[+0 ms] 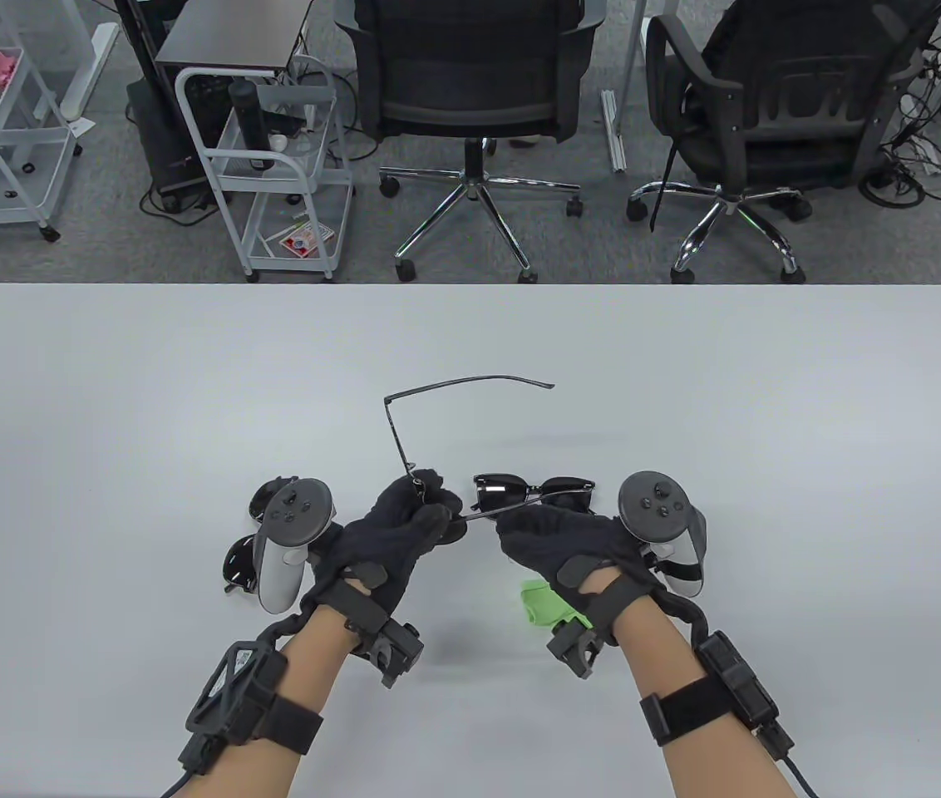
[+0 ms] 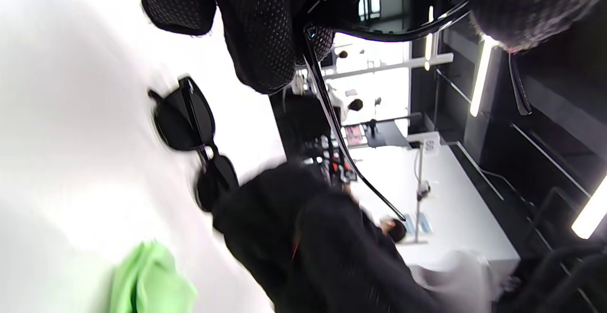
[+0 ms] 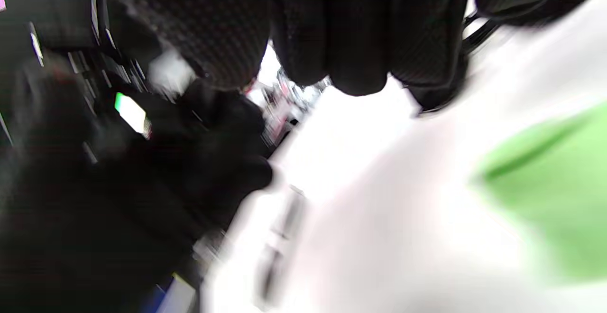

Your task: Dust sunglasses

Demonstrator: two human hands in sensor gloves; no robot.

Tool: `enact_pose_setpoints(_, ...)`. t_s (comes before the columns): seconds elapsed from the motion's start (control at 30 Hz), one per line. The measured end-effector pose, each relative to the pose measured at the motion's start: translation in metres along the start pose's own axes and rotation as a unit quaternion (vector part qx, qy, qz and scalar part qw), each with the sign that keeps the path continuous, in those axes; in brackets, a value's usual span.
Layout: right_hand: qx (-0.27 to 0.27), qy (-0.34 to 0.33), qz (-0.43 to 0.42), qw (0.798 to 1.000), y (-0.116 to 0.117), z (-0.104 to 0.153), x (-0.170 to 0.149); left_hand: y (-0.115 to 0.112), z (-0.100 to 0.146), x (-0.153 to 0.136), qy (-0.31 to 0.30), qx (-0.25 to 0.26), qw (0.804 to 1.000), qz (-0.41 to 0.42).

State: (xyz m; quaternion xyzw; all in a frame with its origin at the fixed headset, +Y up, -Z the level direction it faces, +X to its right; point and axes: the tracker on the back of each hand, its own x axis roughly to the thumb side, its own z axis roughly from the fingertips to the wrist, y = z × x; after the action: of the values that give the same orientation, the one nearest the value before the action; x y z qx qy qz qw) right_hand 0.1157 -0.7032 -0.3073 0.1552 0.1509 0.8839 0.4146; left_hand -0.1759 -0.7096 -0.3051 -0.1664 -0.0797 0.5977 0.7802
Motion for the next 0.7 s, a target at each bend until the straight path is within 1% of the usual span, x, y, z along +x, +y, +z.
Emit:
enact_pose_setpoints(0.03,0.014,0.0,0.055,0.998,-0.001,0.0,0.003,0.002,0.001,0.0,0.001,0.01,1.0,-0.01)
enact_pose_setpoints(0.07,0.026,-0.005,0.14,0.99,-0.001,0.0,0.007,0.005,0.001,0.0,0.002,0.022,1.0,-0.022)
enact_pose_setpoints(0.1,0.038,-0.005,0.199,0.979,0.001,0.0,0.01,0.007,0.001,0.0,0.003,0.029,0.999,-0.031)
enact_pose_setpoints(0.13,0.068,-0.005,0.255,0.965,0.005,-0.001,0.012,0.008,0.001,0.0,0.005,0.035,0.999,-0.037)
enact_pose_setpoints(0.2,0.12,0.004,0.321,0.939,0.013,-0.002,0.012,0.009,0.002,-0.001,0.008,0.038,0.998,-0.039)
enact_pose_setpoints(0.23,0.123,0.008,0.337,0.934,0.016,-0.003,0.011,0.009,0.002,-0.001,0.008,0.039,0.998,-0.039)
enact_pose_setpoints(0.3,0.145,-0.003,0.379,0.914,0.026,-0.006,0.008,0.008,0.002,-0.001,0.01,0.04,0.998,-0.042)
enact_pose_setpoints(0.33,0.151,-0.003,0.389,0.909,0.029,-0.006,0.006,0.008,0.002,-0.001,0.01,0.04,0.998,-0.044)
enact_pose_setpoints(0.37,0.169,-0.014,0.41,0.896,0.035,-0.008,0.004,0.008,0.002,-0.001,0.01,0.04,0.998,-0.046)
enact_pose_setpoints(0.43,0.174,-0.011,0.437,0.883,0.042,-0.01,0.001,0.008,0.002,-0.001,0.011,0.039,0.998,-0.048)
enact_pose_setpoints(0.47,0.161,-0.026,0.456,0.875,0.047,-0.011,0.003,0.008,0.001,-0.001,0.011,0.038,0.998,-0.05)
enact_pose_setpoints(0.5,0.145,-0.036,0.467,0.871,0.049,-0.011,0.004,0.007,0.001,-0.001,0.012,0.037,0.998,-0.052)
enact_pose_setpoints(0.57,0.134,-0.044,0.487,0.862,0.053,-0.012,0.005,0.007,0.001,-0.001,0.013,0.037,0.998,-0.055)
enact_pose_setpoints(0.63,0.119,-0.05,0.491,0.861,0.056,-0.013,0.006,0.007,0.001,-0.001,0.014,0.037,0.997,-0.062)
enact_pose_setpoints(0.7,0.108,-0.051,0.484,0.867,0.053,-0.013,0.006,0.007,0.001,-0.001,0.013,0.039,0.996,-0.073)
